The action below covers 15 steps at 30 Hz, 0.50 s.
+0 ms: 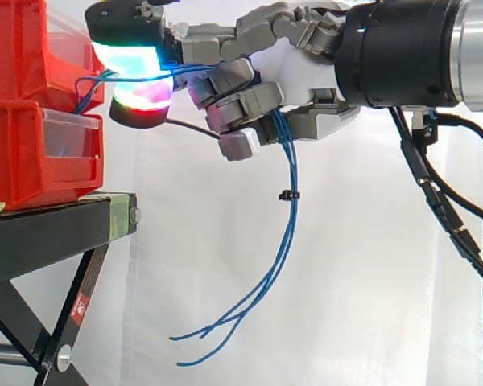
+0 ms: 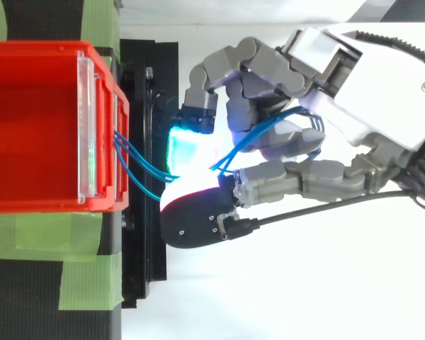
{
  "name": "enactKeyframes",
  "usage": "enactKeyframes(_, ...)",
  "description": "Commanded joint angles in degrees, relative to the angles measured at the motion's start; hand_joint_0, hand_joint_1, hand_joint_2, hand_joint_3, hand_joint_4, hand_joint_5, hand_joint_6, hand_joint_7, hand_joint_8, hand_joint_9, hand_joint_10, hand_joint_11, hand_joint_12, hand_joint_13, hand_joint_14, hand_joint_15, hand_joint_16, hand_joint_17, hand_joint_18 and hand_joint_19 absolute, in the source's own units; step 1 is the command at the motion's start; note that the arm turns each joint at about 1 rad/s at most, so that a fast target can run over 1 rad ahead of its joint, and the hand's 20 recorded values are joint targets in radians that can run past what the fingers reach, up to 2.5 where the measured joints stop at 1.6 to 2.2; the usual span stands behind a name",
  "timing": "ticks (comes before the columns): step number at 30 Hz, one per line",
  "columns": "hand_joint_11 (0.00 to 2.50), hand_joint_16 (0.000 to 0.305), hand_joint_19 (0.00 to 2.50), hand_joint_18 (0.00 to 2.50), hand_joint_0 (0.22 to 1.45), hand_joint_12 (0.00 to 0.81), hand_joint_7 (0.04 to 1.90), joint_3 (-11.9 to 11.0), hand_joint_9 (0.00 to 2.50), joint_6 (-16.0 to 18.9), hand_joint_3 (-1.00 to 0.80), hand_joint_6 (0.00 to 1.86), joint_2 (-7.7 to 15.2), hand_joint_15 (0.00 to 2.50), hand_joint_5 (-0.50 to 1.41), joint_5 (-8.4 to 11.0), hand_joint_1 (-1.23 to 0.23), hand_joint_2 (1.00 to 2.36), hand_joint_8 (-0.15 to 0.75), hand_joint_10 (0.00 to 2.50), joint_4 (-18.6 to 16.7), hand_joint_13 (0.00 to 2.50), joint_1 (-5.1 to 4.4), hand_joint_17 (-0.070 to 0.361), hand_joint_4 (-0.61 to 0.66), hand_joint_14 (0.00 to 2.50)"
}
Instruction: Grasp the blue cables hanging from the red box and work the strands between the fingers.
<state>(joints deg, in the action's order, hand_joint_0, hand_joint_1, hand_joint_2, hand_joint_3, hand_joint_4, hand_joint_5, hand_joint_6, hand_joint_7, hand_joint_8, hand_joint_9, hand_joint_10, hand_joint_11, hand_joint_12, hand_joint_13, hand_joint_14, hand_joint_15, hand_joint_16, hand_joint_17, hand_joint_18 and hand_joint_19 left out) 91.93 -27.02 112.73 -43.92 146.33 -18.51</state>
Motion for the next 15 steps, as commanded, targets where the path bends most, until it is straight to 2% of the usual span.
enactKeyframes(1, 2.46, 0.045, 1.28, 1.37, 1.13, 0.418, 1.37, 0.0, 0.67, 0.04, -0.11, 0.28, -0.06, 1.32, 0.36, 0.41, -0.56, 1.01, 0.376, 2.5, 0.1, 1.0, -0.21, 0.102, 0.28, 2.5)
enactKeyframes(4, 2.46, 0.045, 1.28, 1.37, 1.22, 0.418, 1.5, 0.0, 0.67, 0.04, -0.07, 0.0, -0.06, 1.32, 0.56, 0.5, -0.59, 1.01, 0.376, 2.5, 0.1, 1.0, -0.3, 0.102, 0.25, 2.5)
enactKeyframes(7, 2.46, 0.045, 1.28, 1.37, 1.32, 0.418, 1.55, 0.0, 0.67, 0.04, 0.0, 0.0, -0.06, 1.32, 0.64, 0.5, -0.61, 1.02, 0.376, 2.5, 0.1, 1.0, -0.3, 0.102, 0.23, 2.5)
enactKeyframes(8, 2.46, 0.045, 1.28, 1.37, 1.35, 0.418, 1.54, 0.0, 0.67, 0.04, 0.03, 0.07, -0.06, 1.32, 0.64, 0.5, -0.62, 1.02, 0.376, 2.5, 0.1, 1.0, -0.3, 0.102, 0.2, 2.5)
enactKeyframes(9, 2.46, 0.045, 1.28, 1.37, 1.36, 0.418, 1.52, 0.0, 0.67, -0.05, 0.04, 0.22, -0.06, 1.32, 0.6, 0.5, -0.62, 1.02, 0.376, 2.5, 0.1, 1.0, -0.3, 0.102, 0.15, 2.5)
enactKeyframes(10, 2.46, 0.045, 1.28, 1.37, 1.36, 0.418, 1.39, 0.0, 0.67, -0.05, 0.05, 0.54, 0.03, 1.32, 0.52, 0.5, -0.63, 1.02, 0.376, 2.5, 0.1, 1.0, -0.3, 0.102, 0.11, 2.5)
enactKeyframes(11, 2.46, 0.045, 1.28, 1.37, 1.36, 0.418, 1.39, 0.0, 0.67, -0.14, 0.06, 0.57, 0.03, 1.32, 0.51, 0.41, -0.63, 1.02, 0.376, 2.5, 0.01, 1.0, -0.21, 0.102, 0.1, 2.5)
enactKeyframes(12, 2.46, 0.045, 1.28, 1.37, 1.33, 0.418, 1.28, 0.0, 0.67, -0.14, 0.05, 0.82, 0.03, 1.32, 0.42, 0.5, -0.65, 1.02, 0.376, 2.5, 0.01, 1.0, -0.21, 0.102, 0.09, 2.5)
enactKeyframes(13, 2.46, 0.045, 1.28, 1.37, 1.25, 0.418, 1.18, 0.0, 0.67, -0.14, 0.07, 1.09, 0.03, 1.32, 0.27, 0.5, -0.69, 1.01, 0.376, 2.5, 0.01, 1.0, -0.3, 0.102, 0.09, 2.5)
enactKeyframes(14, 2.46, 0.045, 1.28, 1.37, 1.21, 0.418, 1.18, 0.0, 0.67, -0.14, 0.09, 1.13, -0.06, 1.32, 0.22, 0.5, -0.72, 1.01, 0.376, 2.5, 0.01, 1.0, -0.3, 0.102, 0.11, 2.5)
enactKeyframes(15, 2.46, 0.045, 1.28, 1.37, 1.11, 0.418, 1.14, 0.0, 0.67, -0.05, 0.12, 1.18, 0.03, 1.32, 0.16, 0.5, -0.73, 1.07, 0.376, 2.5, 0.1, 1.0, -0.3, 0.102, 0.17, 2.5)
